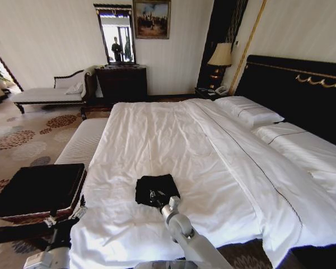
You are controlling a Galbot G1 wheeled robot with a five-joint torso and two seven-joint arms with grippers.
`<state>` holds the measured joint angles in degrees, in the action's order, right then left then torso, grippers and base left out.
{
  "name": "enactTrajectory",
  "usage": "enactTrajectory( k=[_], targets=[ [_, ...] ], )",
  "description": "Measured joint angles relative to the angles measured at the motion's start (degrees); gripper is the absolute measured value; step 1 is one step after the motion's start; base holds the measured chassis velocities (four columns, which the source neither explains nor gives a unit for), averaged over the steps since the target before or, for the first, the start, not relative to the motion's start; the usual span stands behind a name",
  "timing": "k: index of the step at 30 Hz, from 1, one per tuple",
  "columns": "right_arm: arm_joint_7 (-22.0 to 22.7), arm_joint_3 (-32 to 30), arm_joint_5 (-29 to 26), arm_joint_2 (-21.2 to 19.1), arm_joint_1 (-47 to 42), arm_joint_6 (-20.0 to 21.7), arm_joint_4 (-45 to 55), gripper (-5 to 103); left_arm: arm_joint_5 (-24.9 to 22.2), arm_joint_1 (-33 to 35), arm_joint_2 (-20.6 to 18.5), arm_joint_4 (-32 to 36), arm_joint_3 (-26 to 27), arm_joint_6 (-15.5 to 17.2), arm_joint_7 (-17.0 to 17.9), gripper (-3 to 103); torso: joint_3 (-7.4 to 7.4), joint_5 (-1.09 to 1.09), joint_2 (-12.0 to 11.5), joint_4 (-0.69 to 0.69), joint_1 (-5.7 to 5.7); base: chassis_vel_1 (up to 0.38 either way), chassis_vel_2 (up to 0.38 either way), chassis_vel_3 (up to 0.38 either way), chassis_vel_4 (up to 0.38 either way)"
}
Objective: Fold the clothes on the bed and place them into the basket.
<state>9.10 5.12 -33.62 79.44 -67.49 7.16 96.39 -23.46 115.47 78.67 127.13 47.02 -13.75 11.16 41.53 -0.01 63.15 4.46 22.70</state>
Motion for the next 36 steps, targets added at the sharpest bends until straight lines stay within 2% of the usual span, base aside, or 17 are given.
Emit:
enactTrajectory(
  k=[3, 5, 8, 9, 12, 14, 17, 18, 19, 20, 23, 24, 27, 30, 36],
  targets=[
    [0.44, 0.71, 0.64, 0.94, 0.13, -0.34, 0.55, 24, 0.32, 0.02, 0.28, 0.11, -0.27, -0.02, -0.04, 100, 0.00, 0.00, 0.00, 0.00, 0.00, 0.000, 0.000, 0.000, 0.000],
    [0.50, 0.94, 0.80, 1.10, 0.19, -0.34, 0.79, 24, 0.39, 0.05, 0.30, 0.17, -0.28, -0.02, -0.04, 100, 0.00, 0.00, 0.00, 0.00, 0.00, 0.000, 0.000, 0.000, 0.000],
    [0.48, 3.13, 2.25, 1.02, 0.01, -0.35, 2.46, 40, 0.52, 0.15, 0.27, 0.23, -0.15, -0.03, -0.06, 100, 0.00, 0.00, 0.00, -0.01, 0.00, 0.000, 0.000, 0.000, 0.000],
    [0.48, 3.13, 2.25, 1.02, 0.01, -0.35, 2.46, 40, 0.52, 0.15, 0.27, 0.23, -0.15, -0.03, -0.06, 100, 0.00, 0.00, 0.00, -0.01, 0.00, 0.000, 0.000, 0.000, 0.000],
    [-0.35, 5.27, 3.82, -0.35, -1.16, -0.77, 5.39, 56, 0.51, 0.16, 0.25, 0.05, -0.04, -0.07, -0.07, 100, 0.00, -0.10, 0.00, -0.04, 0.00, 0.000, 0.000, 0.000, 0.000],
    [-1.02, 5.94, 4.48, -0.97, -1.78, -1.06, 6.71, 56, 0.51, 0.12, 0.25, -0.07, -0.07, -0.08, -0.08, 100, 0.00, -0.11, 0.00, -0.05, 0.00, 0.000, 0.000, 0.000, 0.000],
    [-2.77, 6.23, 6.38, -1.97, -3.30, -2.48, 8.59, 73, 0.69, -0.14, 0.29, -0.20, -0.53, -0.08, -0.08, 100, 0.00, -0.13, 0.00, -0.05, 0.00, 0.000, 0.000, 0.000, 0.000],
    [-3.00, 5.90, 6.57, -1.98, -3.59, -2.79, 8.83, 73, 0.80, -0.23, 0.31, -0.23, -0.72, -0.08, -0.10, 100, 0.00, -0.11, 0.00, -0.05, 0.00, 0.000, 0.000, 0.000, 0.000],
    [-3.26, 4.13, 6.72, -1.90, -4.52, -3.70, 9.24, 79, 1.22, -0.52, 0.31, -0.47, -1.13, -0.08, -0.10, 100, 0.00, -0.02, 0.00, 0.02, 0.00, 0.000, 0.000, 0.000, 0.000],
    [-3.26, 4.13, 6.72, -1.90, -4.52, -3.70, 9.24, 79, 1.22, -0.52, 0.31, -0.47, -1.13, -0.08, -0.10, 100, 0.00, -0.02, 0.00, 0.02, 0.00, 0.000, 0.000, 0.000, 0.000],
    [-3.04, 0.29, 5.97, -1.65, -4.74, -4.45, 8.97, 94, 1.76, -1.10, 0.14, -1.00, -2.12, 0.00, -0.10, 100, 0.00, 0.18, 0.00, 0.07, 0.00, 0.000, 0.000, 0.000, 0.000],
    [-2.88, -1.81, 5.58, -2.04, -4.31, -4.52, 9.07, 97, 2.12, -1.41, 0.08, -1.10, -2.65, 0.16, -0.10, 100, 0.00, 0.10, 0.00, 0.03, 0.00, 0.000, 0.000, 0.000, 0.000],
    [-2.86, -3.71, 5.42, -2.64, -4.06, -4.82, 8.87, 99, 2.80, -1.90, 0.00, -1.37, -3.31, 0.39, 0.03, 100, 0.00, 0.09, 0.00, 0.02, 0.00, 0.000, 0.000, 0.000, 0.000],
    [-2.70, -8.13, 6.19, -4.65, -3.53, -7.40, 6.95, 100, 4.46, -3.18, -0.76, -2.26, -5.28, 0.93, 0.51, 100, 0.00, 0.05, 0.00, 0.01, 0.00, 0.000, 0.000, 0.000, 0.000],
    [-2.30, -12.23, 6.53, -8.19, -3.90, -10.10, 5.45, 100, 5.78, -4.70, -2.74, -3.03, -8.99, 2.07, 0.69, 100, 0.00, 0.04, 0.00, 0.01, 0.00, 0.000, 0.000, 0.000, 0.000]
  ],
)
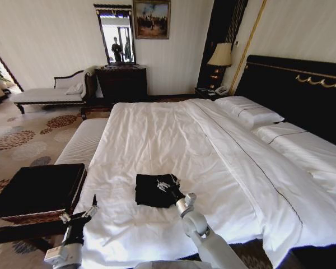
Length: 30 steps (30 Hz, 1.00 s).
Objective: Fold the clothes on the bed and place them into the basket.
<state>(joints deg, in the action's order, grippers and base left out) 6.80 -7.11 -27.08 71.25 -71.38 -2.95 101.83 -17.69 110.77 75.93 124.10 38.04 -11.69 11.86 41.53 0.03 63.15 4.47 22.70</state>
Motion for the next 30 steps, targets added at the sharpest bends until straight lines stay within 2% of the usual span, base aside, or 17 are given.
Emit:
enactTrajectory(
  k=[5, 8, 11, 12, 13, 16, 17, 18, 20, 21, 22, 24, 25, 28, 30],
  targets=[
    [0.73, -2.23, 1.09, -2.63, -0.67, -1.60, -0.80, 100, 1.00, -2.06, -2.38, -1.45, -3.81, 0.85, 0.53, 100, 0.00, -0.01, 0.00, -0.01, 0.00, 0.000, 0.000, 0.000, 0.000],
    [0.79, -3.57, 1.70, -5.79, -1.41, -2.90, -1.37, 100, 0.94, -4.60, -4.75, -2.84, -7.63, 2.21, 1.28, 100, 0.00, -0.01, 0.00, -0.02, 0.00, 0.000, 0.000, 0.000, 0.000],
    [0.52, -4.78, -4.55, -9.13, -3.16, -0.20, 0.82, 100, -1.99, -7.35, -6.81, -4.27, -12.03, 4.89, 1.91, 100, 0.00, -0.03, 0.00, 0.01, 0.00, 0.000, 0.000, 0.000, 0.000],
    [0.52, -4.78, -4.55, -9.13, -3.16, -0.20, 0.82, 100, -1.99, -7.35, -6.81, -4.27, -12.03, 4.89, 1.91, 100, 0.00, -0.03, 0.00, 0.01, 0.00, 0.000, 0.000, 0.000, 0.000],
    [0.24, -5.22, -6.93, -9.85, -3.70, 0.75, 1.53, 100, -2.85, -7.87, -7.21, -4.70, -13.02, 5.49, 1.93, 100, 0.00, -0.02, 0.00, 0.00, 0.00, 0.000, 0.000, 0.000, 0.000],
    [-0.54, -6.83, -18.54, -12.12, -5.71, 5.85, 4.36, 100, -6.78, -8.59, -8.35, -5.67, -14.86, 7.09, 1.76, 100, 0.00, -0.03, 0.00, 0.00, 0.00, 0.000, 0.000, 0.000, 0.000],
    [-0.54, -6.83, -18.54, -12.12, -5.71, 5.85, 4.36, 100, -6.78, -8.59, -8.35, -5.67, -14.86, 7.09, 1.76, 100, 0.00, -0.03, 0.00, 0.00, 0.00, 0.000, 0.000, 0.000, 0.000],
    [-0.58, -7.15, -21.56, -12.45, -6.09, 7.05, 4.90, 100, -8.88, -8.73, -8.59, -5.73, -15.08, 7.73, 1.55, 100, 0.00, -0.03, 0.00, -0.01, 0.00, 0.000, 0.000, 0.000, 0.000],
    [-0.44, -7.52, -28.31, -12.91, -6.51, 9.82, 5.58, 100, -16.30, -9.08, -9.36, -5.43, -15.28, 10.29, 0.87, 100, 0.00, -0.03, 0.00, -0.01, 0.00, 0.000, 0.000, 0.000, 0.000],
    [-0.44, -7.52, -28.31, -12.91, -6.51, 9.82, 5.58, 100, -16.30, -9.08, -9.36, -5.43, -15.28, 10.29, 0.87, 100, 0.00, -0.03, 0.00, -0.01, 0.00, 0.000, 0.000, 0.000, 0.000],
    [-0.37, -7.53, -29.41, -12.89, -6.51, 10.25, 5.60, 100, -18.21, -9.24, -9.60, -5.24, -15.34, 10.94, 0.72, 100, 0.00, -0.02, 0.00, -0.02, 0.00, 0.000, 0.000, 0.000, 0.000],
    [-0.08, -7.35, -31.93, -12.50, -6.31, 11.30, 5.38, 100, -26.16, -10.43, -10.34, -4.58, -16.00, 13.60, 0.35, 100, 0.00, -0.03, 0.00, -0.01, 0.00, 0.000, 0.000, 0.000, 0.000],
    [-0.08, -7.35, -31.93, -12.50, -6.31, 11.30, 5.38, 100, -26.16, -10.43, -10.34, -4.58, -16.00, 13.60, 0.35, 100, 0.00, -0.03, 0.00, -0.01, 0.00, 0.000, 0.000, 0.000, 0.000],
    [-0.05, -6.70, -31.81, -12.01, -5.96, 11.40, 4.82, 100, -32.27, -12.42, -10.56, -4.36, -16.86, 15.92, -0.41, 100, 0.00, -0.03, 0.00, -0.01, 0.00, 0.000, 0.000, 0.000, 0.000],
    [-0.05, -6.48, -31.26, -11.61, -5.83, 11.40, 4.63, 100, -34.19, -13.60, -10.84, -4.53, -17.46, 16.67, -1.34, 100, 0.00, -0.02, 0.00, 0.00, 0.00, 0.000, 0.000, 0.000, 0.000]
  ],
)
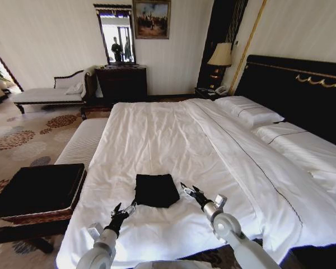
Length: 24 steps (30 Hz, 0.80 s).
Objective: Fold the clothes on the bed and place them into the basket.
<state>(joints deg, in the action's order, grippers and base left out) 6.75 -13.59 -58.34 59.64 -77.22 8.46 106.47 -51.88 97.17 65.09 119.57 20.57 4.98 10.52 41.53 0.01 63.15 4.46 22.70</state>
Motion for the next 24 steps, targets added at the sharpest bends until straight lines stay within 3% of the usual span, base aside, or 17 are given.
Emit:
enactTrajectory(
  k=[13, 24],
  targets=[
    [0.59, 0.91, 1.05, 1.13, 0.31, 0.16, -1.18, 100, -7.36, -8.37, -1.81, -6.30, -3.23, 3.89, -3.90, 100, 0.00, -0.01, 0.00, 0.00, 0.00, 0.000, 0.000, 0.000, 0.000],
    [0.76, 2.82, -3.05, 2.40, 0.74, 2.91, -2.59, 100, -8.40, -11.94, -0.67, -9.52, -4.99, 4.63, -3.90, 100, 0.00, -0.01, 0.00, 0.00, 0.00, 0.000, 0.000, 0.000, 0.000]
  ],
)
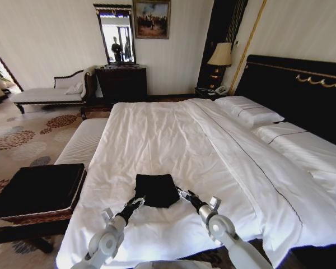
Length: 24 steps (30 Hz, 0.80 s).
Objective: Fold the clothes on the bed and place them into the basket.
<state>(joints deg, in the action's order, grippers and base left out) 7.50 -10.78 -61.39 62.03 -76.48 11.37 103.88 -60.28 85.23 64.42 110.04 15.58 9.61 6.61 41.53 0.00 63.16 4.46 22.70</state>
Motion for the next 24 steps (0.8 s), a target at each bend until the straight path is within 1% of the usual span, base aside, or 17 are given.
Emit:
enactTrajectory(
  k=[12, 15, 18, 24],
  targets=[
    [-0.08, 1.25, -2.61, 2.95, 0.89, 1.29, -0.54, 100, 0.61, -3.15, 2.32, -2.86, -2.44, -0.22, -0.06, 100, 0.00, 0.00, 0.00, 0.00, 0.00, 0.000, 0.000, 0.000, 0.000],
    [-0.08, 1.28, -2.68, 3.14, 0.86, 1.32, -0.54, 100, 0.58, -3.49, 2.46, -3.08, -2.55, -0.25, -0.04, 100, 0.00, 0.00, 0.00, 0.00, 0.00, 0.000, 0.000, 0.000, 0.000],
    [-0.12, 1.51, -2.75, 4.16, 0.93, 1.50, -0.62, 100, 0.57, -5.34, 2.61, -4.98, -2.79, -0.53, -0.03, 100, 0.00, 0.00, 0.00, 0.00, 0.00, 0.000, 0.000, 0.000, 0.000],
    [-0.13, 1.66, -2.75, 4.63, 1.16, 1.51, -0.94, 100, 0.00, -7.34, 2.14, -6.33, -2.45, -0.65, 0.09, 100, 0.00, 0.00, 0.00, 0.00, 0.00, 0.000, 0.000, 0.000, 0.000]
  ],
)
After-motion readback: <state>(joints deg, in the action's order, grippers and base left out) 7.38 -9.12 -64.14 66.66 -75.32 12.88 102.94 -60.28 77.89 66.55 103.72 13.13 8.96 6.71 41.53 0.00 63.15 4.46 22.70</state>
